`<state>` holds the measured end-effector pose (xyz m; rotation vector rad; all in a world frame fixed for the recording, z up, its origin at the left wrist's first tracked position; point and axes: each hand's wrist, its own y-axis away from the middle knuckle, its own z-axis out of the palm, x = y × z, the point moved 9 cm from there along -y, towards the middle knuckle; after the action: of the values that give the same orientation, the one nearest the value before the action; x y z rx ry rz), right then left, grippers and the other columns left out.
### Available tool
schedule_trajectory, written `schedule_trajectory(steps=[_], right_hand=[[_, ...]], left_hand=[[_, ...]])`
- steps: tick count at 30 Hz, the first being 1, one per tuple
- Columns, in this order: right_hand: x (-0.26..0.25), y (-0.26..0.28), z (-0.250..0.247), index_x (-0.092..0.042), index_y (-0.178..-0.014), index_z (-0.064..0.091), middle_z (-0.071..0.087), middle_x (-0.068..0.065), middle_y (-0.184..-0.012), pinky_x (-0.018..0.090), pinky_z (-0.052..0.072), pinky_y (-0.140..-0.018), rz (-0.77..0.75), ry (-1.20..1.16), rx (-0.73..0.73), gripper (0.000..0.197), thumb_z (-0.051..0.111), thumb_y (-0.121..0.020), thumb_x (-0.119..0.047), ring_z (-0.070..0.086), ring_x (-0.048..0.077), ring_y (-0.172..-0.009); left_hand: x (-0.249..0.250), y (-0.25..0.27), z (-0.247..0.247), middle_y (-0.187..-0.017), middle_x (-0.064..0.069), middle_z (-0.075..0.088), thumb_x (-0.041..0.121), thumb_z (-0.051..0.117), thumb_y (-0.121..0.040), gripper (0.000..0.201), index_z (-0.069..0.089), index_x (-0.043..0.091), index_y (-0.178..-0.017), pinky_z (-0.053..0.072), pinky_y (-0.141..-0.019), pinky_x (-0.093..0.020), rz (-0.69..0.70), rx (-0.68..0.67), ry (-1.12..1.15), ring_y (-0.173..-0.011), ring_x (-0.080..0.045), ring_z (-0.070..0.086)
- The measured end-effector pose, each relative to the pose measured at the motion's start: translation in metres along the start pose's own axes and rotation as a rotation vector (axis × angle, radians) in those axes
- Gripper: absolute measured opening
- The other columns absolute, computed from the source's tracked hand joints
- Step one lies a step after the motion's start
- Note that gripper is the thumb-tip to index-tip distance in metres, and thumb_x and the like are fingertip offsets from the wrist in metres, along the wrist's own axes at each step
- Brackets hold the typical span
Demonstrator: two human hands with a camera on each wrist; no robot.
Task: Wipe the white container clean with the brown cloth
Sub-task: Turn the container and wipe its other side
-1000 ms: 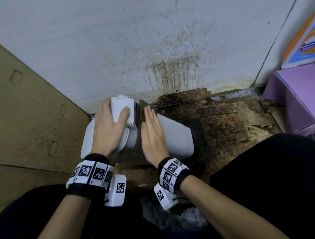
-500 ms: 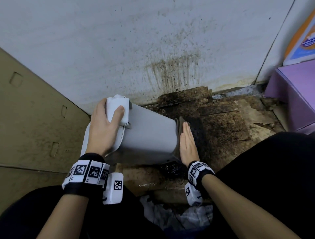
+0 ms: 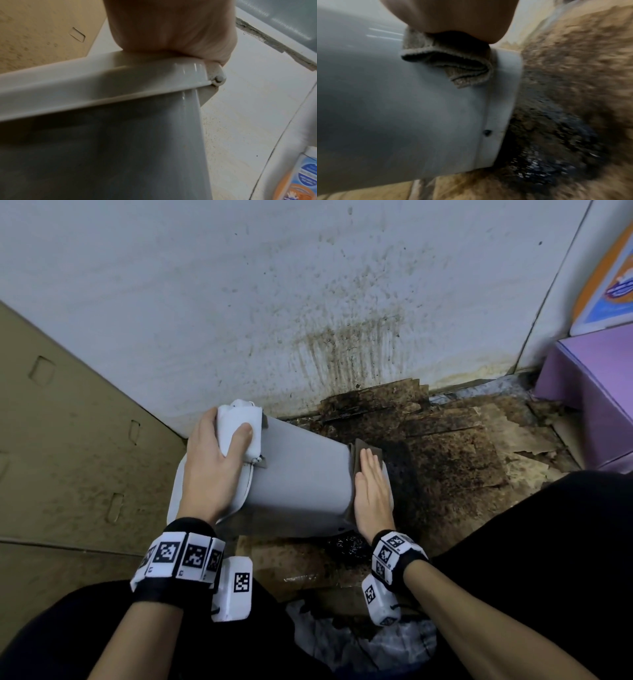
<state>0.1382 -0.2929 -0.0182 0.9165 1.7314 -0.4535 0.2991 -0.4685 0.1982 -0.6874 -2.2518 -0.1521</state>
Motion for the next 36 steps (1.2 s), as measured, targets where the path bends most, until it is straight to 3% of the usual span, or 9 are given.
schedule_trajectory(steps=[3, 7, 9, 12, 17, 24, 28, 33, 36], right_hand=[[-0.041, 0.006, 0.013, -0.021, -0.161, 0.016, 0.008, -0.007, -0.169, 0.035, 0.004, -0.127, -0.077, -0.016, -0.028, 0.061, 0.014, -0.102, -0.037, -0.001, 0.000, -0.152], [-0.112, 0.017, 0.032, -0.021, -0.161, 0.016, 0.008, -0.010, -0.168, 0.024, 0.000, -0.125, -0.229, -0.053, -0.071, 0.070, 0.009, -0.097, -0.049, -0.001, 0.001, -0.154], [-0.137, 0.022, 0.042, -0.020, -0.161, 0.014, 0.006, -0.009, -0.168, 0.023, -0.002, -0.124, -0.275, -0.045, -0.098, 0.066, 0.011, -0.100, -0.046, -0.003, 0.001, -0.154], [-0.145, 0.027, 0.049, -0.019, -0.162, 0.011, 0.004, -0.005, -0.170, 0.028, 0.000, -0.126, -0.288, 0.014, -0.079, 0.058, 0.018, -0.107, -0.035, -0.005, 0.003, -0.155], [-0.124, 0.029, 0.032, -0.017, -0.161, 0.019, 0.015, -0.004, -0.169, 0.035, 0.015, -0.126, -0.422, 0.129, 0.025, 0.054, 0.024, -0.108, -0.028, 0.006, 0.005, -0.155], [-0.030, 0.012, 0.006, -0.018, -0.161, 0.019, 0.013, -0.005, -0.169, 0.035, 0.011, -0.127, -0.155, 0.083, 0.025, 0.059, 0.016, -0.106, -0.037, 0.006, 0.003, -0.155], [0.014, 0.005, -0.007, -0.019, -0.161, 0.016, 0.009, -0.004, -0.169, 0.027, 0.002, -0.126, 0.024, 0.035, 0.026, 0.056, 0.018, -0.108, -0.035, 0.003, 0.005, -0.155], [0.017, 0.004, -0.005, -0.022, -0.161, 0.017, 0.007, -0.008, -0.169, 0.022, -0.002, -0.123, 0.056, -0.016, 0.025, 0.051, 0.023, -0.111, -0.027, 0.002, 0.004, -0.155], [0.016, 0.000, -0.006, -0.022, -0.160, 0.023, 0.013, -0.006, -0.169, 0.028, 0.002, -0.126, 0.101, -0.052, 0.070, 0.050, 0.023, -0.110, -0.027, 0.006, 0.007, -0.155]], left_hand=[[-0.001, -0.002, 0.001, -0.148, 0.001, 0.047, 0.067, 0.043, -0.084, 0.082, 0.038, 0.020, -0.152, 0.036, -0.108, -0.039, -0.004, -0.007, -0.003, -0.135, -0.018, 0.043], [-0.001, -0.004, 0.001, -0.146, -0.001, 0.048, 0.064, 0.044, -0.086, 0.078, 0.040, 0.020, -0.150, 0.037, -0.108, -0.040, 0.016, -0.003, -0.017, -0.133, -0.021, 0.045], [-0.002, -0.004, 0.001, -0.146, -0.002, 0.048, 0.064, 0.044, -0.086, 0.078, 0.040, 0.019, -0.150, 0.037, -0.109, -0.042, 0.019, 0.002, -0.026, -0.134, -0.022, 0.045], [-0.003, -0.001, 0.000, -0.148, -0.001, 0.048, 0.067, 0.044, -0.085, 0.081, 0.039, 0.020, -0.151, 0.038, -0.111, -0.044, 0.013, 0.005, -0.015, -0.135, -0.021, 0.044], [0.001, 0.002, 0.000, -0.146, 0.000, 0.049, 0.067, 0.046, -0.085, 0.079, 0.040, 0.021, -0.149, 0.038, -0.110, -0.042, 0.012, 0.014, 0.013, -0.134, -0.021, 0.045], [-0.003, 0.001, -0.001, -0.151, 0.001, 0.046, 0.059, 0.049, -0.088, 0.077, 0.039, 0.019, -0.153, 0.031, -0.103, -0.031, -0.012, 0.015, 0.032, -0.136, -0.017, 0.042], [-0.002, 0.000, 0.000, -0.151, 0.002, 0.046, 0.059, 0.048, -0.088, 0.077, 0.039, 0.019, -0.153, 0.029, -0.103, -0.028, -0.011, 0.017, 0.026, -0.136, -0.016, 0.042], [-0.004, -0.001, -0.004, -0.143, 0.009, 0.045, 0.058, 0.047, -0.089, 0.074, 0.040, 0.020, -0.152, 0.030, -0.101, -0.028, -0.015, 0.018, 0.033, -0.126, -0.005, 0.040], [-0.004, -0.002, -0.002, -0.147, 0.005, 0.047, 0.059, 0.047, -0.088, 0.075, 0.040, 0.019, -0.151, 0.030, -0.102, -0.028, -0.013, 0.015, 0.018, -0.127, -0.006, 0.041]])
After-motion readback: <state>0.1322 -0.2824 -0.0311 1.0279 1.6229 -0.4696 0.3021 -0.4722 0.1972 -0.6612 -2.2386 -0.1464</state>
